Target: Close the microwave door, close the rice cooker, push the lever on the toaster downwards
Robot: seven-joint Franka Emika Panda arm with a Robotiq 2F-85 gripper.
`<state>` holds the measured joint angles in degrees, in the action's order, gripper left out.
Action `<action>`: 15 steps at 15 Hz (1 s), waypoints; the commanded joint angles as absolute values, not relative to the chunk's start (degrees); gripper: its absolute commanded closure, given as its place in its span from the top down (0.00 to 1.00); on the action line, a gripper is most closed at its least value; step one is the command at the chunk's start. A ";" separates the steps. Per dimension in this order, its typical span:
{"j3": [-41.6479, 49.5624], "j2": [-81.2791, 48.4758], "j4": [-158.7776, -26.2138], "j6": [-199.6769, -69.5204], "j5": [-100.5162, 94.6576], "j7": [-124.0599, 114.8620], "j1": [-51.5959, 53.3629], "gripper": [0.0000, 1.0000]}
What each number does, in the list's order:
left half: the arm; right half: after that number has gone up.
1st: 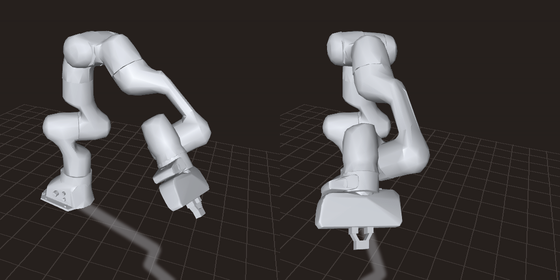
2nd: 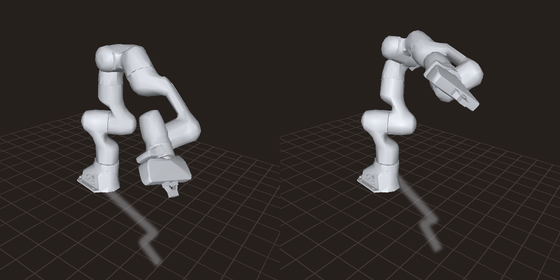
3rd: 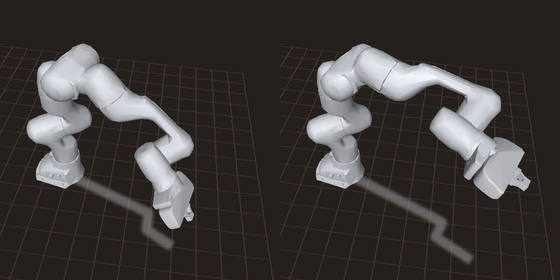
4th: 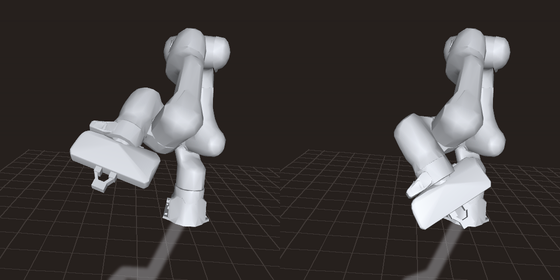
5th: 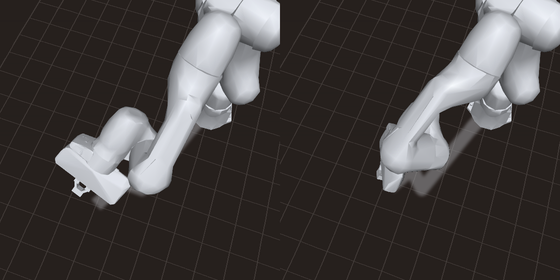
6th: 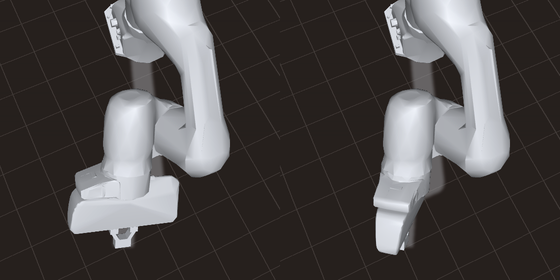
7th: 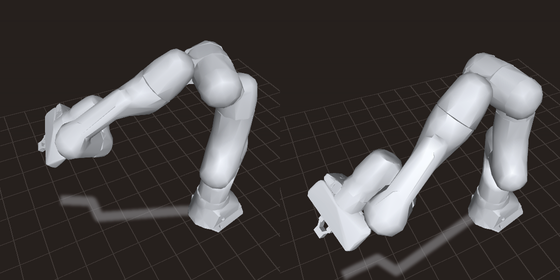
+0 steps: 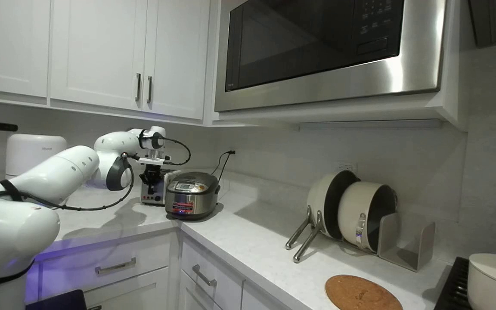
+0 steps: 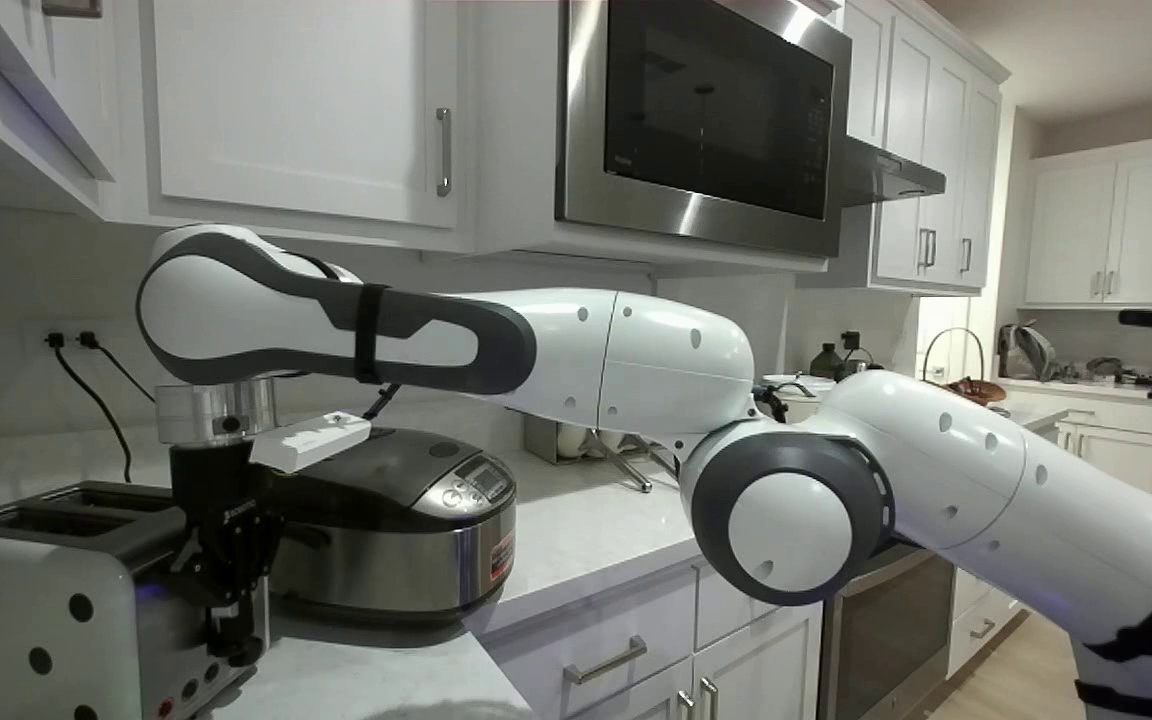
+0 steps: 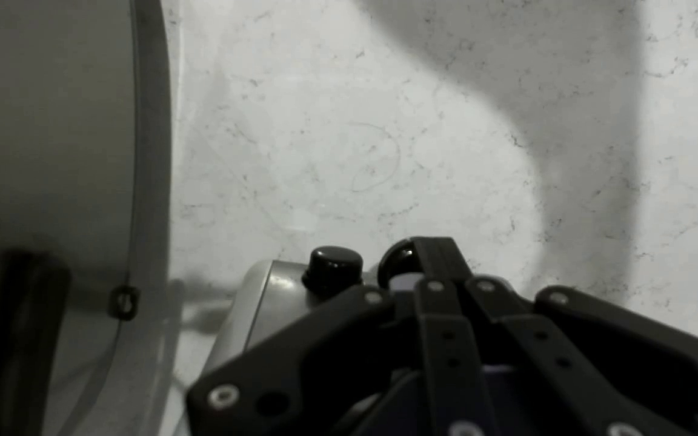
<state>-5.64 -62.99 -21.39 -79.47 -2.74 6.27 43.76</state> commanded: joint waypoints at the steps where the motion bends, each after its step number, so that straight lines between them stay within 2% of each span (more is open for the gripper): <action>1: -6.00 -65.93 -21.28 -81.29 -2.44 9.50 43.41 0.00; 2: -6.04 -65.92 -21.31 -81.19 -2.37 9.40 43.38 0.00; 3: -6.05 -65.92 -21.31 -81.20 -2.36 9.41 43.37 0.26; 5: -5.97 -66.06 -21.02 -81.23 -2.49 9.63 43.44 0.33; 13: -5.86 -66.45 -21.87 -83.88 -2.81 12.05 43.47 0.94; 15: -5.52 -65.90 -21.66 -83.92 -3.36 12.87 43.56 1.00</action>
<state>-5.74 -64.93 -21.12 -79.49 -2.79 8.95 43.85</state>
